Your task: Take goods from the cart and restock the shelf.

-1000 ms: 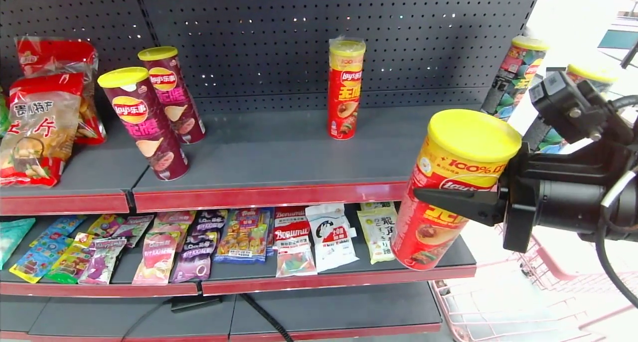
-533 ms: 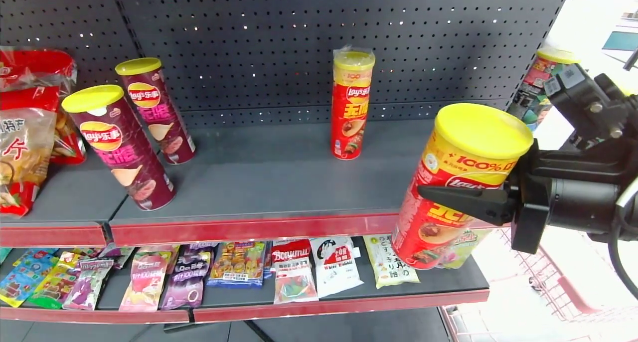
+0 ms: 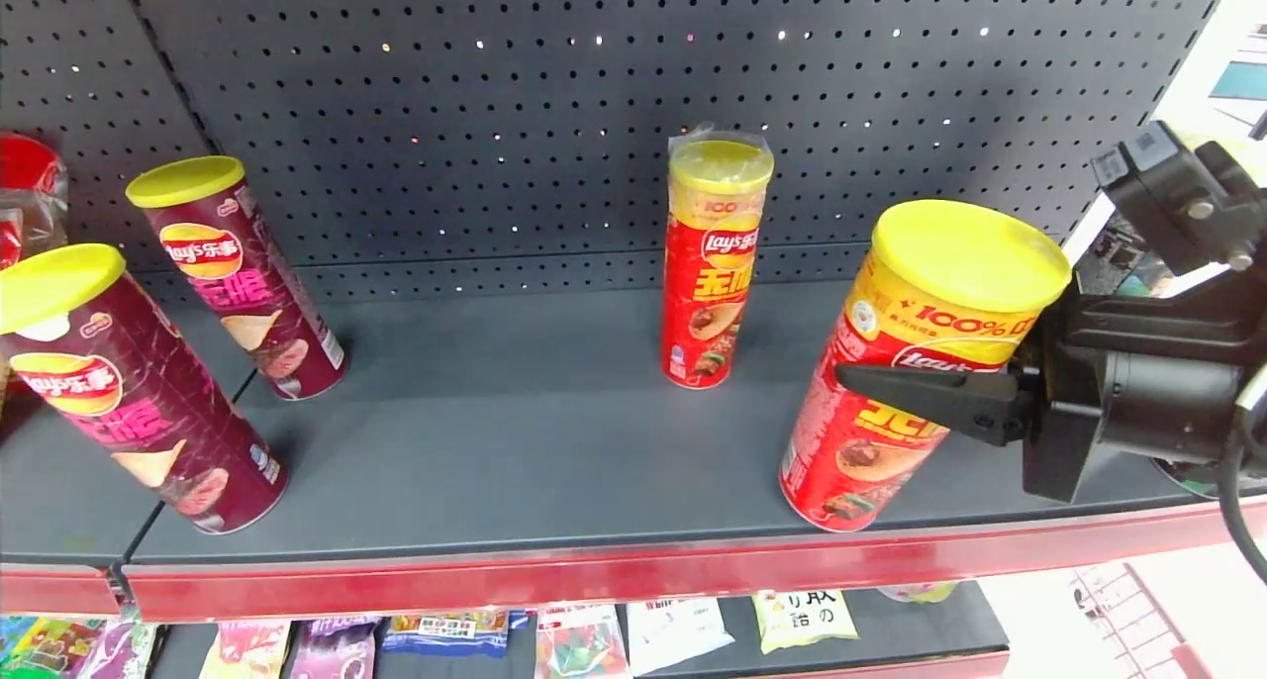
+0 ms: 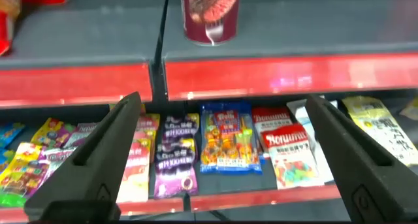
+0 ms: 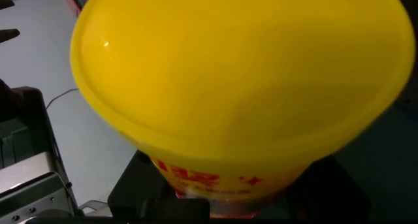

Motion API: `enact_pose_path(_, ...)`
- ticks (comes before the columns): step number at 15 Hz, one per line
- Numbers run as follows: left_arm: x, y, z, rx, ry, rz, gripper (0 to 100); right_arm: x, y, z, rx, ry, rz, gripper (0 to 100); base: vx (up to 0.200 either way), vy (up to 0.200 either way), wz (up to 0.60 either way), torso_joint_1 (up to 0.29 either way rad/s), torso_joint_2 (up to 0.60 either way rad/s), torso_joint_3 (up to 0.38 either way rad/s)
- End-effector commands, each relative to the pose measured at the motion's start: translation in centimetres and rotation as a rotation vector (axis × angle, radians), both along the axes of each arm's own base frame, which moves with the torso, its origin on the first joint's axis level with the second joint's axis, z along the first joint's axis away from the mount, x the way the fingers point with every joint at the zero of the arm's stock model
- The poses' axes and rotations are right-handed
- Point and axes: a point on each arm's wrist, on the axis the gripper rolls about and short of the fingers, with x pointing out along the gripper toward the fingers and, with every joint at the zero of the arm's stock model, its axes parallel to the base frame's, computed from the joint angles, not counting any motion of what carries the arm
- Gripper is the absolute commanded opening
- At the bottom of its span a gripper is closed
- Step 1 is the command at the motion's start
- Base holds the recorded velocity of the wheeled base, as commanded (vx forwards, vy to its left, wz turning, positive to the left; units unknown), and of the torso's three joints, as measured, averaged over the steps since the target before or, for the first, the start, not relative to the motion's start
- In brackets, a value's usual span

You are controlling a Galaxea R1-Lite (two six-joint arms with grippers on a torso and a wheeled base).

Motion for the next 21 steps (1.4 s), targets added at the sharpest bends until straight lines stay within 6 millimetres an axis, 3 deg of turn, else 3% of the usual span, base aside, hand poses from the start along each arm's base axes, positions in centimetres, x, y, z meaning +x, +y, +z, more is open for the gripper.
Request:
enact_pose_path(1,0.0,0.0,0.0,0.0,0.0,0.0,100,-0.2,-0.1,0.1,0.002,-0.004,0.002,0,0.0,0.0,0.0,0.0,0.0,0.0)
enact_pose_path(7,0.0,0.0,0.0,0.0,0.005,-0.001,100,-0.3,-0.1,0.3,0.005,-0.014,0.001,0,0.0,0.0,0.0,0.0,0.0,0.0)
enact_pose_path(9,0.6,0.0,0.2,-0.002,0.077,-0.013,100,-0.2,-0.1,0.7,0.01,-0.026,-0.008,0,0.0,0.0,0.0,0.0,0.0,0.0)
enact_pose_path(12,0.5,0.0,0.4,0.031,0.053,-0.094,100,-0.3,-0.1,0.7,0.007,-0.028,-0.022,0,0.0,0.0,0.0,0.0,0.0,0.0)
enact_pose_path(13,1.0,-0.3,6.6,0.023,-0.01,-0.217,100,-0.2,-0.2,0.8,0.003,-0.037,-0.064,0,0.0,0.0,0.0,0.0,0.0,0.0)
enact_pose_path(14,2.4,-0.4,11.0,-0.02,-0.006,-0.265,100,0.0,-0.1,1.1,0.005,-0.042,-0.087,0,0.0,0.0,0.0,0.0,0.0,0.0)
enact_pose_path(15,3.4,-0.6,13.9,-0.056,-0.013,-0.328,100,0.1,-0.1,1.1,0.005,-0.041,-0.09,0,0.0,0.0,0.0,0.0,0.0,0.0)
enact_pose_path(17,6.7,-1.6,17.2,-0.004,0.03,-0.596,100,-0.1,-0.3,1.3,0.014,-0.048,-0.097,0,0.0,0.0,0.0,0.0,0.0,0.0)
enact_pose_path(18,6.7,-1.6,17.2,-0.004,0.03,-0.596,100,-0.1,-0.3,1.3,0.014,-0.048,-0.097,0,0.0,0.0,0.0,0.0,0.0,0.0)
enact_pose_path(19,10.2,-2.8,18.7,0.004,0.096,-0.79,100,-0.2,-0.7,1.6,0.044,-0.026,-0.121,0,0.0,0.0,0.0,0.0,0.0,0.0)
enact_pose_path(21,12.7,-4.4,19.0,-0.001,0.16,-0.911,100,-0.4,-0.9,1.7,0.055,-0.024,-0.126,0,0.0,0.0,0.0,0.0,0.0,0.0)
